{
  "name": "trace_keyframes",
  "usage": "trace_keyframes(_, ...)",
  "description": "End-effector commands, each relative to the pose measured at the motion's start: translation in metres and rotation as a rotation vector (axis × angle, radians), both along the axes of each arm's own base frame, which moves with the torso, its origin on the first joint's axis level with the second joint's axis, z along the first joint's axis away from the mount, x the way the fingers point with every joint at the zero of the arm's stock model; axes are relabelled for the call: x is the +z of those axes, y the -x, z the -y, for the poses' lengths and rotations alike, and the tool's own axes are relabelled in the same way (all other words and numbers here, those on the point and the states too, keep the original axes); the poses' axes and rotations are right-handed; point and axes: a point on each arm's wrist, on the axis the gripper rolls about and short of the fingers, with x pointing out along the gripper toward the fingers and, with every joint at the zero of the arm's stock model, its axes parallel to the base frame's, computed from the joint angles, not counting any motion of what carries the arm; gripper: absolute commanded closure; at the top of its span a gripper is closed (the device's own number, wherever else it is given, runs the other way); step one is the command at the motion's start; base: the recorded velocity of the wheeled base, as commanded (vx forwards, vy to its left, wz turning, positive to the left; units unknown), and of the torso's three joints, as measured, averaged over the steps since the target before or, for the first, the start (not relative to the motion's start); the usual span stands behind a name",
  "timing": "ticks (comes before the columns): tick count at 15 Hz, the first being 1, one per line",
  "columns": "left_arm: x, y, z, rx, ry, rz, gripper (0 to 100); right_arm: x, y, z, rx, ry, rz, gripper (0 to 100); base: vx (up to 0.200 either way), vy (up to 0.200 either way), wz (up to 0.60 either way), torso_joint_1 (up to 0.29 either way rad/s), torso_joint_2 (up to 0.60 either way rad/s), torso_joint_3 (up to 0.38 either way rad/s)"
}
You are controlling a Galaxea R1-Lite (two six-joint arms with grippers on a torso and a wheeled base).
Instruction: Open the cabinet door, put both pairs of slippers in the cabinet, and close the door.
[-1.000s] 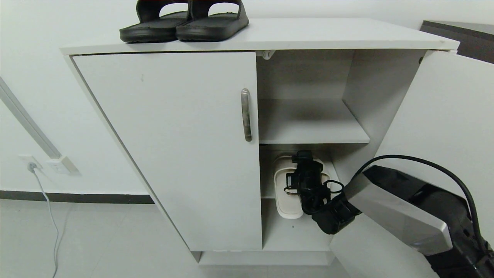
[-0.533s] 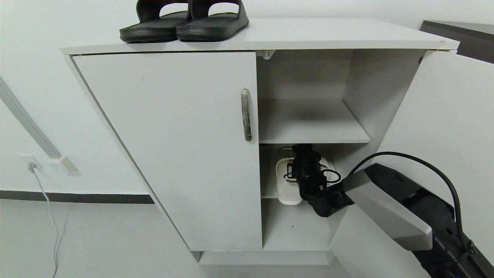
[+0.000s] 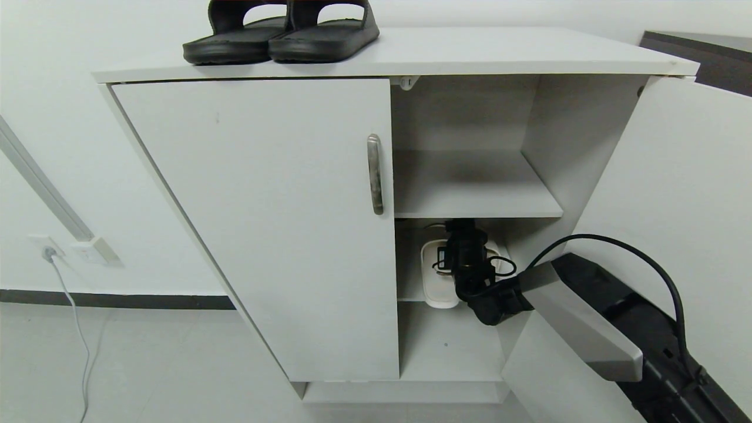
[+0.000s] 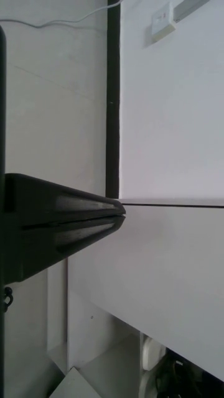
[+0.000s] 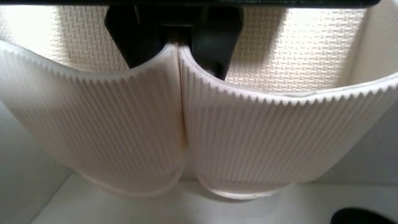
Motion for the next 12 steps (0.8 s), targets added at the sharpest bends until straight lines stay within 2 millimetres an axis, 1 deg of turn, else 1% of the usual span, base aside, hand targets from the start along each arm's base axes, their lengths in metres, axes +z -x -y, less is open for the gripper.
trace_keyframes(1, 0.0000, -0.0001, 0.0000, 0.001, 0.000, -0.002, 100, -0.0059, -0.0016, 0.0019, 0.001, 0.005, -0.009, 100, 0.000, 0.000, 0.00, 0.000, 0.00, 0.000)
trace_keyframes(5, 0.0000, -0.0001, 0.0000, 0.001, 0.000, -0.002, 100, -0.0078, -0.0028, 0.0039, 0.004, 0.007, -0.015, 100, 0.000, 0.000, 0.00, 0.000, 0.00, 0.000)
trace_keyframes(6, 0.0000, -0.0001, 0.0000, 0.001, 0.000, -0.002, 100, -0.0078, -0.0028, 0.0039, 0.004, 0.005, -0.015, 0, 0.000, 0.000, 0.00, 0.000, 0.00, 0.000)
trace_keyframes(10, 0.0000, -0.0001, 0.0000, 0.001, 0.000, -0.002, 100, -0.0104, -0.0003, 0.0062, 0.003, 0.012, -0.029, 0, 0.000, 0.000, 0.00, 0.000, 0.00, 0.000)
trace_keyframes(12, 0.0000, -0.0001, 0.0000, 0.001, 0.000, -0.002, 100, -0.0057, 0.0051, 0.0082, 0.003, 0.011, -0.035, 0, 0.000, 0.000, 0.00, 0.000, 0.00, 0.000)
